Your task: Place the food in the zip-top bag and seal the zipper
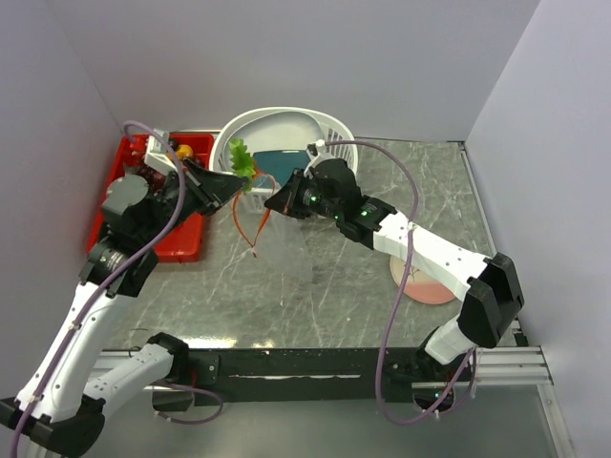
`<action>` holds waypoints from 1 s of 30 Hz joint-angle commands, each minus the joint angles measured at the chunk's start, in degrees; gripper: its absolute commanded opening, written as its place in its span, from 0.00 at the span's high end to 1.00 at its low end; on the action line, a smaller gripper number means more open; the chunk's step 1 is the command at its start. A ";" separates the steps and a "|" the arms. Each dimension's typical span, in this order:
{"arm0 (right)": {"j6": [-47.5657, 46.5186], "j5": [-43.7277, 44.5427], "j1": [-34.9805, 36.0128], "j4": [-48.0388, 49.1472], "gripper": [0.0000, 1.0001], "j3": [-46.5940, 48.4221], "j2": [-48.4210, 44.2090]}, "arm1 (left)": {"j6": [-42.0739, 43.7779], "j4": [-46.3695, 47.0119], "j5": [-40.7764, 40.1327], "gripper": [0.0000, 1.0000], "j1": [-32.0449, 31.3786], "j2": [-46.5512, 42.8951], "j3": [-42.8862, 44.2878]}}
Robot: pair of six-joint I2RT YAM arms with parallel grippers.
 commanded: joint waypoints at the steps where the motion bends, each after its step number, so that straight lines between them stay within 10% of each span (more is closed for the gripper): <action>1: -0.15 1.43 -0.17 3.50 1.00 2.10 -2.31 | -3.47 5.61 -1.94 0.99 -2.33 -0.18 -3.11; 19: -4.90 16.45 4.49 3.85 1.00 -9.06 -12.77 | -11.13 -0.18 -10.65 0.94 -9.01 2.80 -10.95; 22: -5.78 17.95 5.37 3.51 1.00 -9.59 -13.21 | -9.28 -2.73 -10.56 0.54 -9.89 5.70 -8.23; 23: -5.95 18.48 5.45 3.50 1.00 -9.59 -13.39 | -7.88 -2.99 -10.56 0.24 -10.41 6.66 -7.70; 30: -6.66 20.24 5.46 1.92 1.00 -9.68 -14.62 | -1.73 -5.72 -14.50 0.20 -11.03 7.64 -2.52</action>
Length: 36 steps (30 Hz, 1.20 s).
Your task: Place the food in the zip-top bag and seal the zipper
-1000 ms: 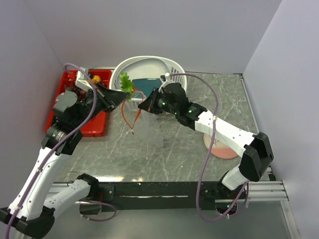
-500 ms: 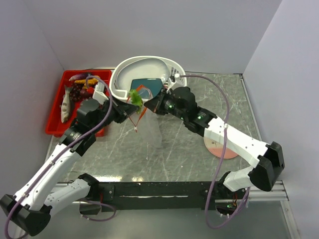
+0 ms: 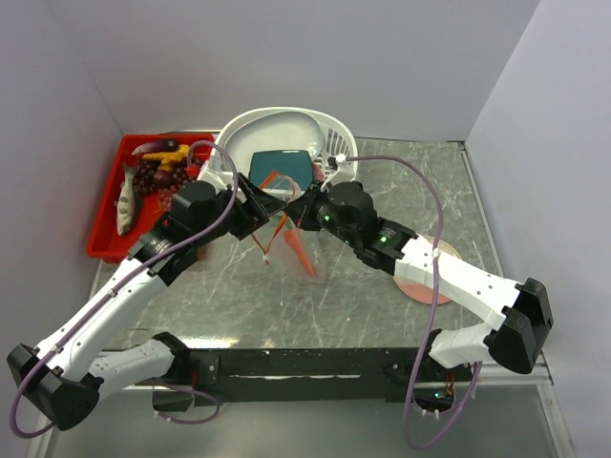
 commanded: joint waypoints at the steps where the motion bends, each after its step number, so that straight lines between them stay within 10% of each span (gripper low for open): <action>1: -1.52 3.41 0.30 0.61 1.00 -0.06 -2.82 | 6.97 -2.18 -4.94 0.22 -0.28 -0.56 5.88; 7: -1.79 3.15 0.30 -1.15 1.00 -0.59 -4.04 | 12.43 -10.08 -20.35 0.34 -0.19 -0.64 11.33; 11: -2.31 1.22 0.38 -2.81 1.00 -2.78 -6.86 | 14.89 -13.52 -32.89 0.25 2.78 -0.91 12.13; 28: -8.19 -3.27 0.30 -8.97 1.00 -10.34 -16.62 | 23.41 0.18 -22.46 0.20 42.84 23.07 9.66; 36: -10.05 -10.73 -4.53 -7.31 1.00 -12.98 -14.95 | 36.14 0.74 -25.32 0.15 48.06 41.00 20.37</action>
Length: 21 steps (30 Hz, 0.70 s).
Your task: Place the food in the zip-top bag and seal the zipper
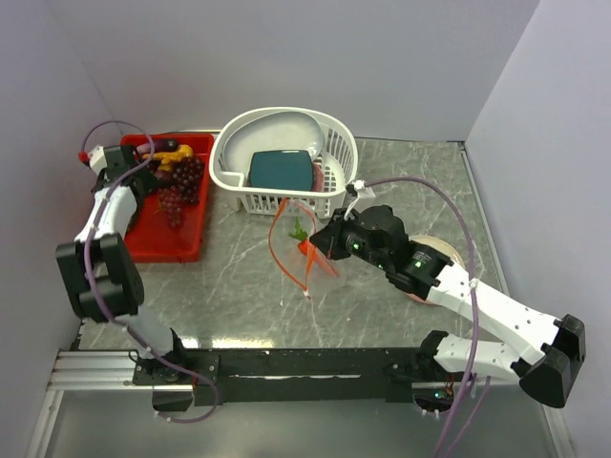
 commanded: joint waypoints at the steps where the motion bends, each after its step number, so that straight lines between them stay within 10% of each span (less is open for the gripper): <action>1: -2.20 -7.45 -4.49 2.10 1.00 -1.96 0.64 | 10.39 0.09 -3.45 0.15 0.04 8.37 9.65; 21: -1.41 -18.01 -11.44 5.44 1.00 -5.05 1.69 | 14.45 -0.28 -6.72 0.17 5.67 17.97 9.14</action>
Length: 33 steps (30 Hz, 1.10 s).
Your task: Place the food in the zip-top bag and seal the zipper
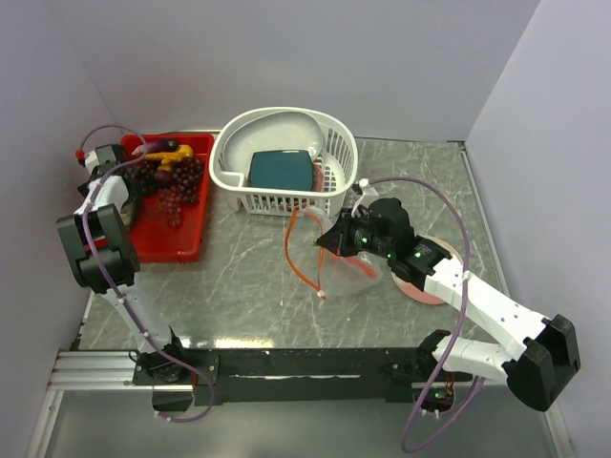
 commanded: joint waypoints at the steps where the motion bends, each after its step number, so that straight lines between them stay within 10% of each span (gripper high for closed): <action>1: -0.30 -2.41 -0.58 2.79 1.00 -0.48 -0.36 | -0.50 1.71 2.63 0.19 0.40 1.89 -2.42; 6: -0.38 -2.59 -0.58 3.06 1.00 -0.65 -0.89 | -1.38 5.23 5.80 0.27 0.31 1.46 -5.59; 19: -0.56 -2.50 -0.49 4.11 1.00 -1.36 -1.59 | -4.28 -0.82 10.02 0.83 -1.18 -9.96 -4.28; 33: 0.14 -4.43 -0.14 8.59 1.00 -2.85 -0.98 | -8.85 -1.54 24.52 0.99 -2.59 -36.58 -17.00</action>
